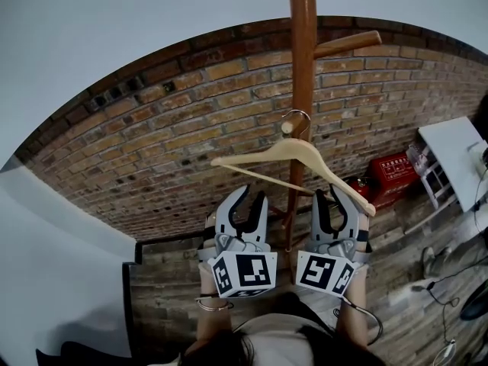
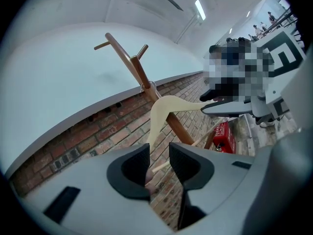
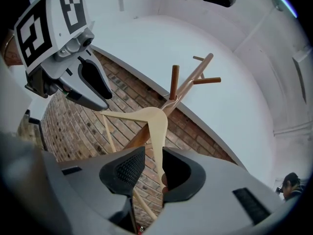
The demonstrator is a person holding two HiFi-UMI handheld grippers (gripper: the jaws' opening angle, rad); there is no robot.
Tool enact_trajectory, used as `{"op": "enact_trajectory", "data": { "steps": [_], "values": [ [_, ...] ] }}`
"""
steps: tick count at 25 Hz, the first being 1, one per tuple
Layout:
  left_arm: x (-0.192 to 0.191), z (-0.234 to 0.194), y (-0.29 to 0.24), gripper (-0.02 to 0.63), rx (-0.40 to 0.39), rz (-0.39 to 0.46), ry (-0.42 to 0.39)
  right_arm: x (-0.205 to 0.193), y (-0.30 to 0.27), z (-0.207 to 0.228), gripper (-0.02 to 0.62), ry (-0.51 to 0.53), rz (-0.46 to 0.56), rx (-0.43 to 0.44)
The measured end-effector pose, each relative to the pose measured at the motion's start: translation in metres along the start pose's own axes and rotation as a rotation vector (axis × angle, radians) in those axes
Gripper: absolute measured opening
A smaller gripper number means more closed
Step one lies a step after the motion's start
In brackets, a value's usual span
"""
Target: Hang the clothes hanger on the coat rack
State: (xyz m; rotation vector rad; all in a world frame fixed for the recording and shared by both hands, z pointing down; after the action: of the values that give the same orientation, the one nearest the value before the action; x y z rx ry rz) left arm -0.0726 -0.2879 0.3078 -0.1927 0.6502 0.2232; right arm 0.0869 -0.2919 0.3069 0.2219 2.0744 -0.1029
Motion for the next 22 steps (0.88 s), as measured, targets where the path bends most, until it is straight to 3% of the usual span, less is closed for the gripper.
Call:
{"op": "enact_trajectory", "data": {
  "steps": [22],
  "values": [
    [-0.01,0.021,0.091,0.065,-0.046,0.095,0.144,0.011,0.089,-0.03,0.092,-0.103,-0.016,-0.01]
  ]
}}
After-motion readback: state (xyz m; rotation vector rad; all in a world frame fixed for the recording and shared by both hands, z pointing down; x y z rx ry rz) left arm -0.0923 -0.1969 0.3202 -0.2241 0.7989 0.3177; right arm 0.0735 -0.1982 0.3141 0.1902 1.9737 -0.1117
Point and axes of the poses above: the fingertips, and each gripper's own axes: y backward along the fingers, z to its right, x out of its top, the point moved 8 cm from there along y, backward along the fingers, and after that the axes turned 12 degrees about -y, right-handed, at the moved point
